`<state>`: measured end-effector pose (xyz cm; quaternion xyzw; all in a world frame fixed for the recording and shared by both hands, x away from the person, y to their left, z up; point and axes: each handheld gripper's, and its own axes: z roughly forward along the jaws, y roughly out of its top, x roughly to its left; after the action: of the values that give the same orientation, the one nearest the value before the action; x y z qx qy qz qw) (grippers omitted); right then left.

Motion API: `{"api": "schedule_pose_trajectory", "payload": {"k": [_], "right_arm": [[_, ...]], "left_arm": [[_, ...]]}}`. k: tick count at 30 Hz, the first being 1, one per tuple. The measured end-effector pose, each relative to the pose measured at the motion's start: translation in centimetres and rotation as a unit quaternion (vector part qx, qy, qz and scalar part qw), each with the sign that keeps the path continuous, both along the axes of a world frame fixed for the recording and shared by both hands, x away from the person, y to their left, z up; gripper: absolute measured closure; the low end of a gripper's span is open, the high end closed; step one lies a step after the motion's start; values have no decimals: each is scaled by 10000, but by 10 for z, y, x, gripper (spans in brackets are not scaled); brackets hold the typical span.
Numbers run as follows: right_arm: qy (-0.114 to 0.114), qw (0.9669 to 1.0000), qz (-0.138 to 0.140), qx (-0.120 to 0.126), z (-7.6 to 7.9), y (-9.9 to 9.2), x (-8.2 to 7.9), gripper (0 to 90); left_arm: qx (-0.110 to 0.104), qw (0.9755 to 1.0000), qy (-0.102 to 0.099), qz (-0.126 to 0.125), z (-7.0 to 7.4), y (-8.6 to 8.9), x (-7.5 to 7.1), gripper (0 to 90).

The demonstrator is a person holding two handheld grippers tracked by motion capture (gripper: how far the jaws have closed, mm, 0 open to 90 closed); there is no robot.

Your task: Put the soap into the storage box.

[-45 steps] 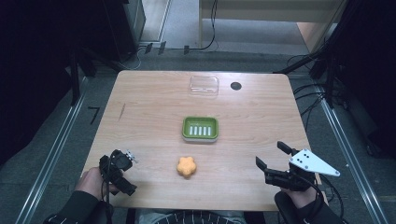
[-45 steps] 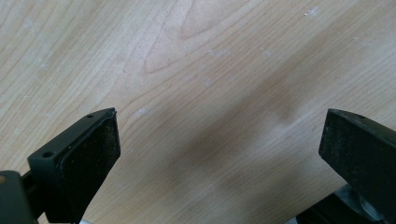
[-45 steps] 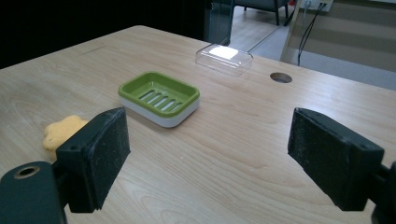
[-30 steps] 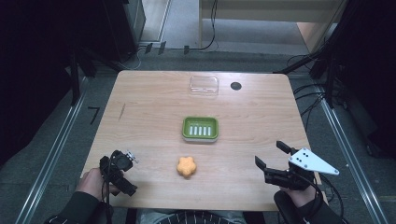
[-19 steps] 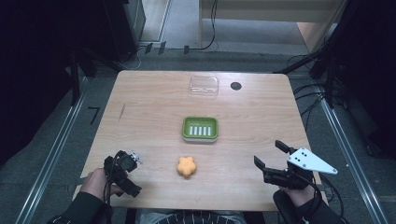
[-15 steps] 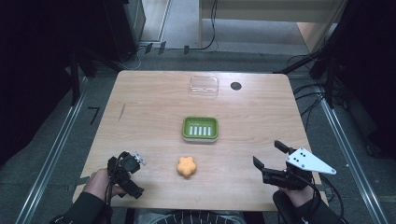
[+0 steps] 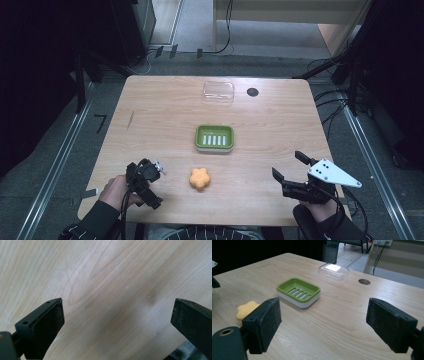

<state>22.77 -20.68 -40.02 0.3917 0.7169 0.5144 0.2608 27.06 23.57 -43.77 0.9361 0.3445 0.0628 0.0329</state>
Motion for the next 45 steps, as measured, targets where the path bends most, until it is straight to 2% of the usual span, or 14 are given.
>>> {"api": "schedule_pose_trajectory", "payload": {"k": [4, 13, 21, 23, 42, 43, 45], "right_arm": [[9, 10000, -20, -9, 0, 0, -1, 135], [23, 10000, -48, -6, 0, -2, -2, 135], [12, 10000, -49, -11, 0, -2, -3, 135], [7, 10000, -57, -21, 0, -3, -3, 134], [24, 10000, -90, -16, 0, -4, -5, 135], [25, 10000, -91, -18, 0, -4, -5, 135], [27, 10000, -90, -20, 0, -4, -5, 135]], "left_arm": [[-50, 9999, -18, -105, 0, -6, 2, 0], [-12, 9996, 1, -276, 2, -14, 6, 0], [-19, 9991, -65, -419, 5, -26, 10, 0], [-98, 9988, -74, -471, 7, -32, 11, 0], [-235, 9970, -193, -712, 13, -57, 20, 0], [-287, 9969, -182, -714, 13, -60, 21, 0], [-259, 9968, -162, -741, 13, -61, 22, 0]]}}
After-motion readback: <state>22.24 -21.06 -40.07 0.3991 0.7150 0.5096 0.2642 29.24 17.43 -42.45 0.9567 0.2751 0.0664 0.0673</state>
